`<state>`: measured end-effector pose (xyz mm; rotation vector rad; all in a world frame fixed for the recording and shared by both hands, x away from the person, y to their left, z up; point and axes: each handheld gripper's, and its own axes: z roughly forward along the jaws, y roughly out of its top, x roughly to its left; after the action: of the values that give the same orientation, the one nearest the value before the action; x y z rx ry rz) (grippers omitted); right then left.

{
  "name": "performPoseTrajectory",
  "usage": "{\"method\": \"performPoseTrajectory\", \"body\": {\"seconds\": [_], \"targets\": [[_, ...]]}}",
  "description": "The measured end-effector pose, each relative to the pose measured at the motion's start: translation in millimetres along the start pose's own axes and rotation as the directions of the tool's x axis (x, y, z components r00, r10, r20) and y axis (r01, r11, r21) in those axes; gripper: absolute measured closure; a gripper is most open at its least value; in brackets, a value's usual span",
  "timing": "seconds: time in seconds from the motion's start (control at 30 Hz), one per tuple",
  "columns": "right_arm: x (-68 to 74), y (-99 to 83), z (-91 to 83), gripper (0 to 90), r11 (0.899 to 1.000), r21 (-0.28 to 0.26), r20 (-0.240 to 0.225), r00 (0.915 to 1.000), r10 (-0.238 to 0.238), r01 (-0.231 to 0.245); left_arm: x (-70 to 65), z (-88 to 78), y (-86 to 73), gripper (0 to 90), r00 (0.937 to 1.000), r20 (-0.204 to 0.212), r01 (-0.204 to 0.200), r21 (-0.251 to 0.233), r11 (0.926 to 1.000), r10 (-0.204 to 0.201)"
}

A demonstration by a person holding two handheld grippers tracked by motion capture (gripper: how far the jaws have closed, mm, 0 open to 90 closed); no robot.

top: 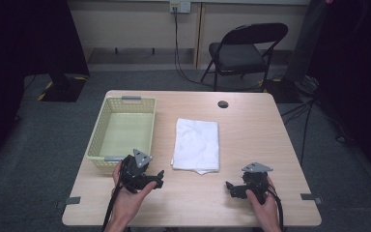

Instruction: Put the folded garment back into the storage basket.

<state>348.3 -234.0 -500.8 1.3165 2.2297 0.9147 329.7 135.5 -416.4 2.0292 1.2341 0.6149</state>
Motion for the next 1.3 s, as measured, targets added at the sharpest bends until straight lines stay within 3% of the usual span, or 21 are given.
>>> {"method": "performPoseTrajectory", "body": {"seconds": [0.13,0.2,0.27,0.6,0.97,1.3], "targets": [[0.0,0.0,0.0,0.0,1.000,0.000,0.000,1.0000,0.000,0.000,-5.7,4.8,7.7,7.7,0.9997,0.019,-0.017,-0.008,0.9998,0.017],[0.0,0.0,0.0,0.0,1.000,0.000,0.000,1.0000,0.000,0.000,-8.5,7.8,9.4,7.8,0.9976,0.068,-0.015,-0.018,0.9997,0.016],[0.0,0.0,0.0,0.0,1.000,0.000,0.000,1.0000,0.000,0.000,-12.6,10.5,10.8,8.8,0.9981,0.057,-0.024,-0.018,0.9995,0.025],[0.0,0.0,0.0,0.0,1.000,0.000,0.000,1.0000,0.000,0.000,-27.7,21.8,28.3,8.8,0.9953,0.079,-0.055,-0.019,0.9983,0.056],[-0.1,0.0,0.0,0.0,1.000,0.000,0.000,1.0000,0.000,0.000,-33.7,24.2,42.7,9.1,0.9916,0.119,-0.044,-0.048,0.9979,0.049],[-0.1,0.0,0.0,0.0,1.000,0.000,0.000,1.0000,0.000,0.000,-33.3,26.9,53.4,8.9,0.9926,0.102,-0.058,-0.068,0.9960,0.065]]}}
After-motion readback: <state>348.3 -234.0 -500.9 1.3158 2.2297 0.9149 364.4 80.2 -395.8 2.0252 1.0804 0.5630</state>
